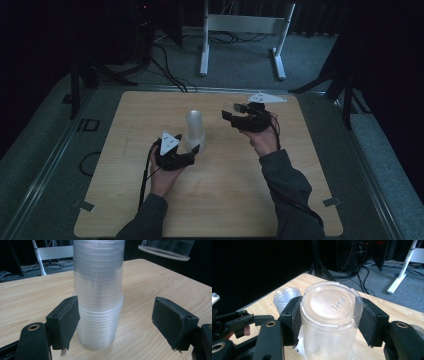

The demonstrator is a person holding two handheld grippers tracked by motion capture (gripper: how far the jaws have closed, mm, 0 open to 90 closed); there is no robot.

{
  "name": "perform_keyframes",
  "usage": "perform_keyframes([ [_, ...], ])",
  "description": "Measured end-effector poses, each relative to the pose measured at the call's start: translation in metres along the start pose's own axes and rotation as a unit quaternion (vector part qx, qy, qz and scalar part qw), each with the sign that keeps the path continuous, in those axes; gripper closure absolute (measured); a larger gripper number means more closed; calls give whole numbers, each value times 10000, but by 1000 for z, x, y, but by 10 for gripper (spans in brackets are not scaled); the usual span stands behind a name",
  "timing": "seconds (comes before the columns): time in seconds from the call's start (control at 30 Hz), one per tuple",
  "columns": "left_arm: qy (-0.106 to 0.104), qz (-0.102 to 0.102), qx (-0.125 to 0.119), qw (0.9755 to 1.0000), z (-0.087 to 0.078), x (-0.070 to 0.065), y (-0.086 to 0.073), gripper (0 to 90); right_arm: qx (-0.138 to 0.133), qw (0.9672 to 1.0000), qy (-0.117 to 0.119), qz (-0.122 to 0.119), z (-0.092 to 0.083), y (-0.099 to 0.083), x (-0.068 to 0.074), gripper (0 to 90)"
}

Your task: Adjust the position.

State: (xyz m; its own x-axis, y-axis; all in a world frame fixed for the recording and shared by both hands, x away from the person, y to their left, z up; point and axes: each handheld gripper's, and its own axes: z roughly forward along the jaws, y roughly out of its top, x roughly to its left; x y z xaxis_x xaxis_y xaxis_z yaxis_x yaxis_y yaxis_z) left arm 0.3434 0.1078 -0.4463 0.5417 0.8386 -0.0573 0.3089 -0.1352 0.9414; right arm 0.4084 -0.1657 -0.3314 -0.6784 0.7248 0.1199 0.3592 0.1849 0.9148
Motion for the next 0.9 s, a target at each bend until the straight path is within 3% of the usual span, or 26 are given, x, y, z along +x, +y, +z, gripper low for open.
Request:
perform_keyframes([
  [0.37,-61,206,-8,9998,-3,-7,2,224,82,9999,-25,54,3,-19,-1,414],
  [0.8,-194,410,40,9990,-3,-19,4,234,175,9994,122,274,7,-41,2,414],
  [0.9,-301,489,87,9983,2,-22,7,242,209,9987,183,417,9,-47,1,414],
])
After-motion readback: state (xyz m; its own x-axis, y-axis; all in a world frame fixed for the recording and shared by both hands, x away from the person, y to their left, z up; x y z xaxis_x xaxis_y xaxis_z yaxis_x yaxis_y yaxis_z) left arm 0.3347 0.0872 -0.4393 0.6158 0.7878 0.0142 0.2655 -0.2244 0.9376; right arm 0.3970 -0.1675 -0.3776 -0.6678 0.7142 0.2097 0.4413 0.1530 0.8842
